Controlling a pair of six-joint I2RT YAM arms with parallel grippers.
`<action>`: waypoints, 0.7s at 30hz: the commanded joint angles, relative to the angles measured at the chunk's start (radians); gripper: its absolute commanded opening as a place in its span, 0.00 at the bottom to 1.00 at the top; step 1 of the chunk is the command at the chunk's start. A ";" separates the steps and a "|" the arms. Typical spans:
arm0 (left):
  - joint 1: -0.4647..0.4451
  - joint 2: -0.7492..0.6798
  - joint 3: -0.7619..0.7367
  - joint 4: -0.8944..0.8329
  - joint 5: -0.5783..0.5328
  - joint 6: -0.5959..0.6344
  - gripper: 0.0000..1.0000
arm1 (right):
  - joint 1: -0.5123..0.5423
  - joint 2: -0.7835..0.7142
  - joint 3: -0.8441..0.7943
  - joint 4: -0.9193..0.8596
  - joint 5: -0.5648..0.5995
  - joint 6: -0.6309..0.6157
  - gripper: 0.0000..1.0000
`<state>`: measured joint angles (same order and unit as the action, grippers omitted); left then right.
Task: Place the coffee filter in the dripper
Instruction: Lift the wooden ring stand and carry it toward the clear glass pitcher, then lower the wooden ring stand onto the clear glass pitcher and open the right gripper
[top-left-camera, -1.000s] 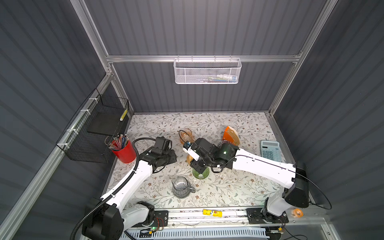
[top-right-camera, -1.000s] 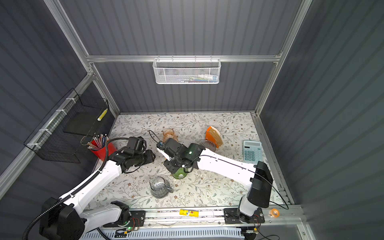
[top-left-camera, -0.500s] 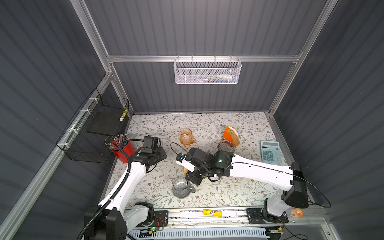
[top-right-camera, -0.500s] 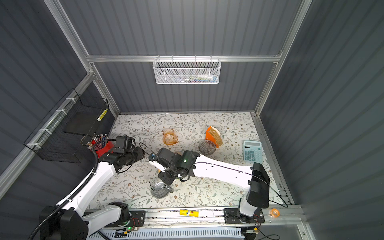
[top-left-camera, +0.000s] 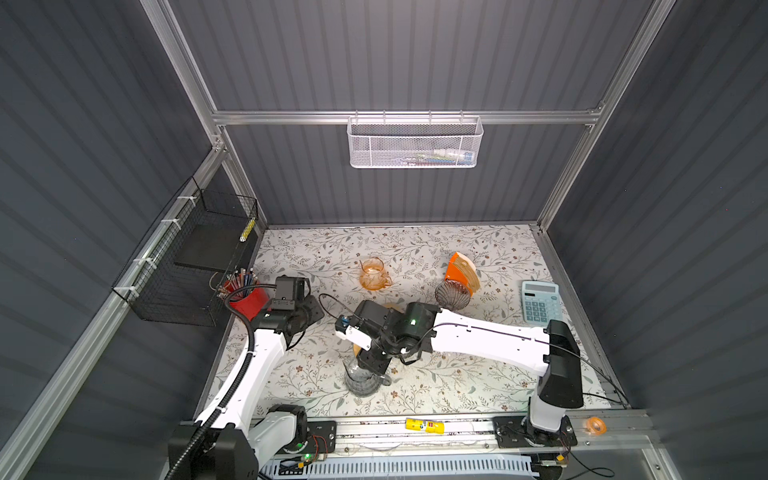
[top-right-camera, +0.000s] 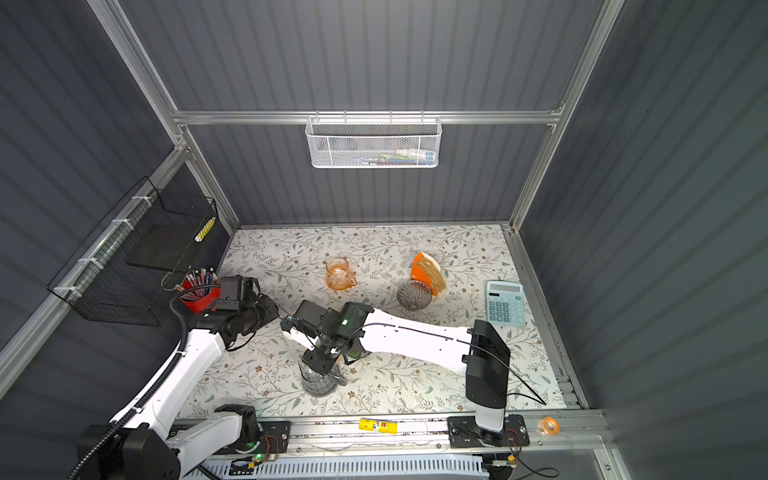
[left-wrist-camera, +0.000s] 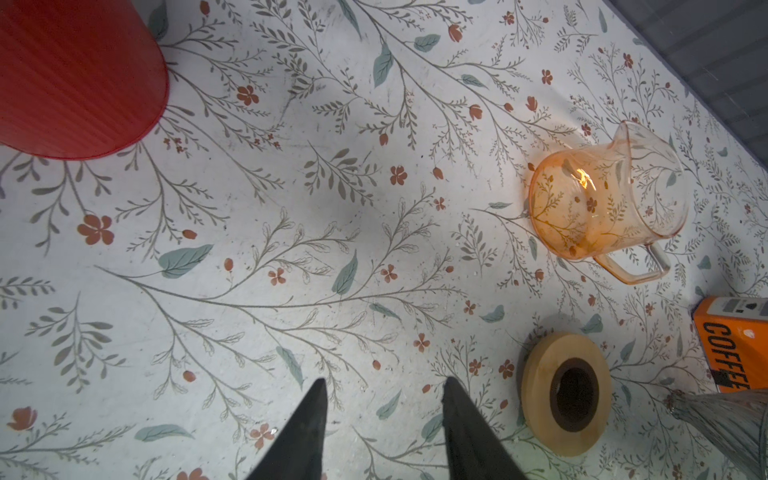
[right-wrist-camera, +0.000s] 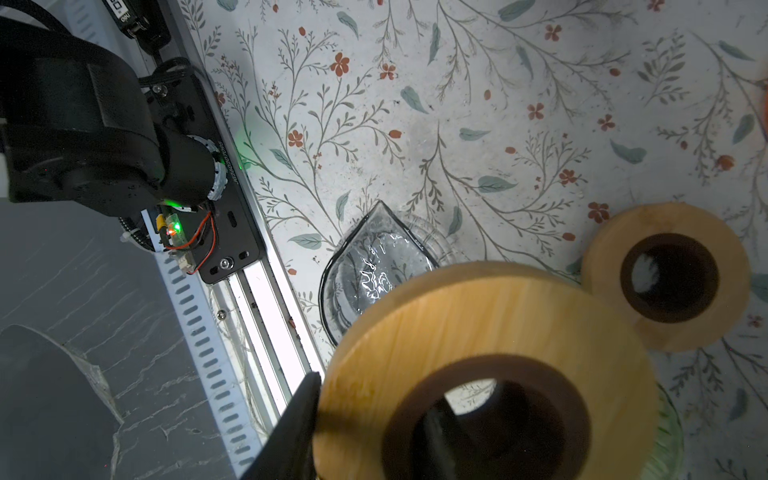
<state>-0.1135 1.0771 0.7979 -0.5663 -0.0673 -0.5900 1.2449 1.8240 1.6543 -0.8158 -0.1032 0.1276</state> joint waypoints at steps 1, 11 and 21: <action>0.022 -0.024 -0.016 -0.021 0.015 0.020 0.46 | 0.014 0.025 0.043 -0.038 -0.011 -0.033 0.26; 0.076 -0.027 -0.031 0.001 0.061 0.035 0.47 | 0.031 0.108 0.128 -0.094 -0.025 -0.068 0.27; 0.099 -0.036 -0.039 0.008 0.087 0.045 0.47 | 0.047 0.162 0.170 -0.133 -0.044 -0.068 0.27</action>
<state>-0.0231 1.0618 0.7734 -0.5598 -0.0032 -0.5686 1.2835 1.9732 1.7901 -0.9150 -0.1318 0.0696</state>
